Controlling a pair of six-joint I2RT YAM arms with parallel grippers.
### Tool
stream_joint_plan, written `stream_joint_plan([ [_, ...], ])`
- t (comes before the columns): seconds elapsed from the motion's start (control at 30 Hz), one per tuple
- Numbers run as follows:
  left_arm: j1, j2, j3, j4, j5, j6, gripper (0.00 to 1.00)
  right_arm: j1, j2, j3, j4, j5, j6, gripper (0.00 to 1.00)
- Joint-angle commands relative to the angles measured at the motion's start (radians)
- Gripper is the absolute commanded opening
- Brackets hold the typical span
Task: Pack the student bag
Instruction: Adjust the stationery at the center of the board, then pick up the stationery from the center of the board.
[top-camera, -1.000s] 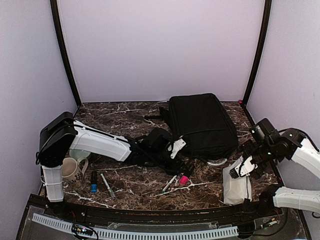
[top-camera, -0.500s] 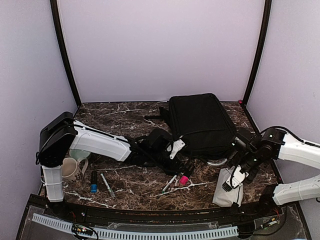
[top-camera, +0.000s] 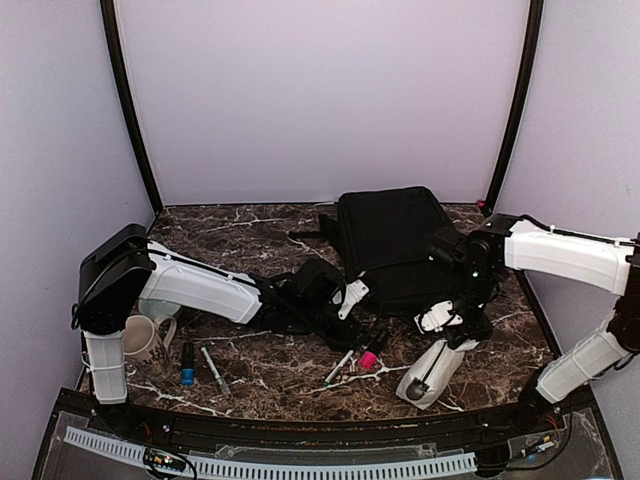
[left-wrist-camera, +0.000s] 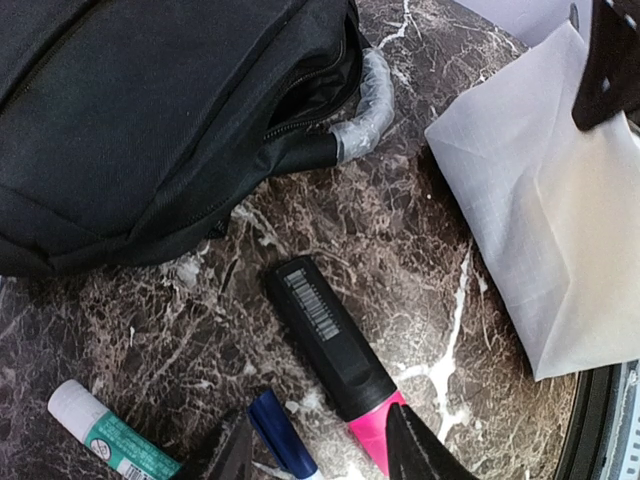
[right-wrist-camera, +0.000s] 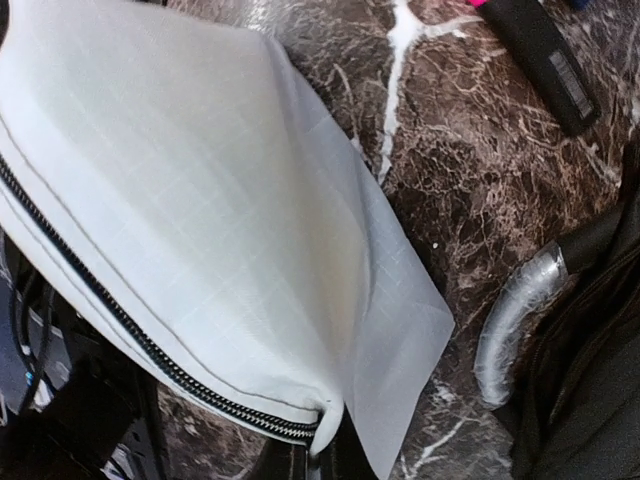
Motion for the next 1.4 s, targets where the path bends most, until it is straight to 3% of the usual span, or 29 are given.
stream_joint_plan([
  [0.0,-0.001,-0.06,-0.031,0.009,-0.006,-0.001,0.48,-0.13,0.04,0.058,-0.038,-0.098,0.096,0.0],
  [0.17,-0.001,-0.067,-0.028,0.004,-0.005,-0.008,0.48,-0.292,0.083,0.094,-0.033,-0.173,0.103,0.0],
  [0.37,-0.001,-0.071,-0.024,-0.008,-0.001,-0.007,0.48,-0.387,0.135,0.136,-0.019,-0.286,0.13,0.02],
  [0.5,-0.001,-0.074,-0.018,-0.027,-0.003,0.001,0.48,-0.397,0.077,0.123,-0.063,-0.353,0.035,0.47],
  [0.6,-0.001,-0.072,-0.012,-0.04,-0.007,0.005,0.48,-0.382,-0.012,0.05,-0.021,-0.311,-0.012,0.68],
  [0.83,-0.001,-0.042,0.024,-0.068,-0.021,0.003,0.48,-0.272,-0.167,-0.081,0.025,-0.158,-0.065,0.88],
  [0.93,0.0,-0.03,0.037,-0.069,-0.015,0.0,0.48,-0.196,-0.239,-0.147,0.121,-0.054,-0.066,0.98],
  [1.03,-0.001,-0.021,0.062,-0.082,-0.011,-0.009,0.48,-0.143,-0.273,-0.204,0.245,0.035,-0.03,1.0],
  [1.2,-0.001,-0.021,0.078,-0.086,-0.005,-0.014,0.48,-0.109,-0.236,-0.206,0.304,0.008,-0.01,1.0],
  [1.37,-0.001,-0.022,0.08,-0.099,-0.015,-0.007,0.48,-0.049,-0.198,-0.239,0.34,0.014,-0.008,0.9],
])
